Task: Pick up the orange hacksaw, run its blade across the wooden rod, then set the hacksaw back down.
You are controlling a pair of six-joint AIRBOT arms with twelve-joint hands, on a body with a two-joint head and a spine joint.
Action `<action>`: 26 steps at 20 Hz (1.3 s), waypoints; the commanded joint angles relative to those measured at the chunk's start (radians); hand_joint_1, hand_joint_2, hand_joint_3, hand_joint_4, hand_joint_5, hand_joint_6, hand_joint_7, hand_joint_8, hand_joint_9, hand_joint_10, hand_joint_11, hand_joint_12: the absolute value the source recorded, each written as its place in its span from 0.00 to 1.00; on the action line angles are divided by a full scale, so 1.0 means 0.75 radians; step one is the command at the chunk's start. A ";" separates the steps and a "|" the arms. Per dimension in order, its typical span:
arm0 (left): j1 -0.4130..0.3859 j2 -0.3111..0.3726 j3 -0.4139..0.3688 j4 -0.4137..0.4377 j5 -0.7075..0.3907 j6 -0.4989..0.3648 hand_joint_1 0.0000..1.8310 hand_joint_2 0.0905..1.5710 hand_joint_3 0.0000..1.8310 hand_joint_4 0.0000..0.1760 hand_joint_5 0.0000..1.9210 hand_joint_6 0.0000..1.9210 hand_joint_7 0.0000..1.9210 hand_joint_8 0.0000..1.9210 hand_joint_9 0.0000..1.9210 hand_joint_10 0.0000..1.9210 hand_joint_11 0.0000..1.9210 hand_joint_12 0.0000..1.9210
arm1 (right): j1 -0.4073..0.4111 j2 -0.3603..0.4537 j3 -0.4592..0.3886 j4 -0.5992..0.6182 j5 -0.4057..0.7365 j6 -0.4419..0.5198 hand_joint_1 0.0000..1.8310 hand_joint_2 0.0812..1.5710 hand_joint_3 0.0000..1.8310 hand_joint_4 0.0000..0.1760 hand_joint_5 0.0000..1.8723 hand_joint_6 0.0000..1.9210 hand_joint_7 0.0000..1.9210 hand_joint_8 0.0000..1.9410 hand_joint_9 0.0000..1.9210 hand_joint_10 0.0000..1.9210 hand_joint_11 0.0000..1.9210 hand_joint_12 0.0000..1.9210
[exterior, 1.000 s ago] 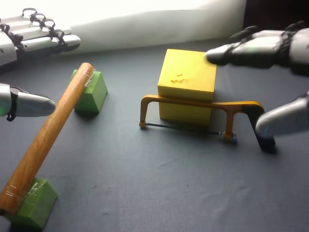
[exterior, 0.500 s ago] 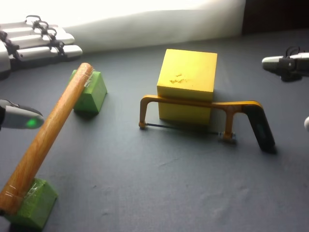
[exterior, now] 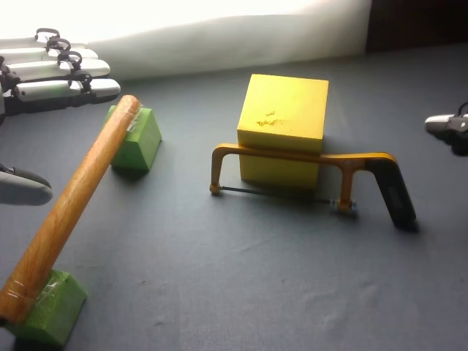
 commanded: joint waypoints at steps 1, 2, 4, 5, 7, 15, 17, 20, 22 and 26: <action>-0.023 0.010 0.003 -0.087 -0.062 -0.003 0.05 0.75 0.00 0.00 0.00 0.00 0.00 0.00 0.00 0.00 0.00 0.00 | -0.012 -0.007 0.018 0.132 0.123 -0.029 0.48 0.69 0.00 0.00 0.02 0.00 0.00 0.00 0.01 0.00 0.00 0.14; -0.023 0.013 -0.002 -0.078 -0.061 -0.003 0.04 0.75 0.00 0.00 0.00 0.00 0.00 0.00 0.00 0.00 0.00 0.00 | -0.031 -0.023 0.033 0.166 0.139 -0.045 0.47 0.69 0.01 0.00 0.02 0.00 0.00 0.00 0.01 0.00 0.00 0.14; -0.036 0.012 -0.008 -0.059 -0.060 -0.003 0.03 0.76 0.00 0.00 0.00 0.00 0.00 0.00 0.00 0.00 0.00 0.00 | -0.083 -0.059 0.103 0.172 0.196 -0.039 0.48 0.70 0.00 0.00 0.02 0.00 0.00 0.00 0.01 0.00 0.00 0.14; -0.055 0.008 -0.007 -0.037 -0.058 -0.011 0.04 0.76 0.00 0.00 0.00 0.00 0.00 0.00 0.00 0.00 0.00 0.00 | -0.102 -0.081 0.152 0.172 0.230 -0.030 0.48 0.70 0.00 0.00 0.01 0.00 0.00 0.00 0.01 0.00 0.00 0.14; -0.043 0.021 -0.019 -0.028 -0.054 -0.035 0.04 0.76 0.00 0.00 0.00 0.00 0.00 0.00 0.00 0.00 0.01 0.00 | -0.127 -0.143 0.253 0.171 0.298 0.000 0.50 0.70 0.00 0.00 0.02 0.00 0.01 0.00 0.02 0.00 0.00 0.14; 0.056 0.087 -0.051 -0.024 -0.115 -0.050 0.05 0.76 0.00 0.00 0.00 0.00 0.00 0.00 0.00 0.00 0.00 0.00 | -0.091 -0.291 0.329 0.167 0.294 -0.026 0.51 0.70 0.00 0.00 0.02 0.00 0.01 0.00 0.03 0.00 0.00 0.15; 0.072 0.124 -0.074 0.003 -0.136 -0.059 0.05 0.77 0.00 0.00 0.00 0.00 0.00 0.00 0.00 0.00 0.00 0.00 | -0.063 -0.332 0.365 0.166 0.310 -0.048 0.51 0.70 0.00 0.00 0.03 0.00 0.01 0.00 0.03 0.00 0.00 0.17; 0.120 0.166 -0.097 0.011 -0.172 -0.097 0.03 0.77 0.00 0.00 0.00 0.00 0.00 0.00 0.00 0.00 0.00 0.00 | -0.026 -0.349 0.388 0.151 0.302 -0.078 0.51 0.69 0.00 0.00 0.03 0.00 0.01 0.00 0.03 0.00 0.00 0.18; 0.130 0.189 -0.116 0.017 -0.183 -0.139 0.03 0.77 0.00 0.00 0.00 0.00 0.00 0.00 0.00 0.00 0.00 0.00 | -0.014 -0.356 0.389 0.151 0.301 -0.071 0.51 0.69 0.00 0.00 0.03 0.00 0.01 0.00 0.03 0.00 0.00 0.17; 0.193 0.232 -0.143 0.065 -0.254 -0.289 0.05 0.77 0.00 0.00 0.00 0.00 0.00 0.00 0.00 0.00 0.00 0.00 | -0.007 -0.389 0.390 0.153 0.283 -0.067 0.49 0.70 0.00 0.00 0.03 0.00 0.01 0.00 0.03 0.00 0.00 0.18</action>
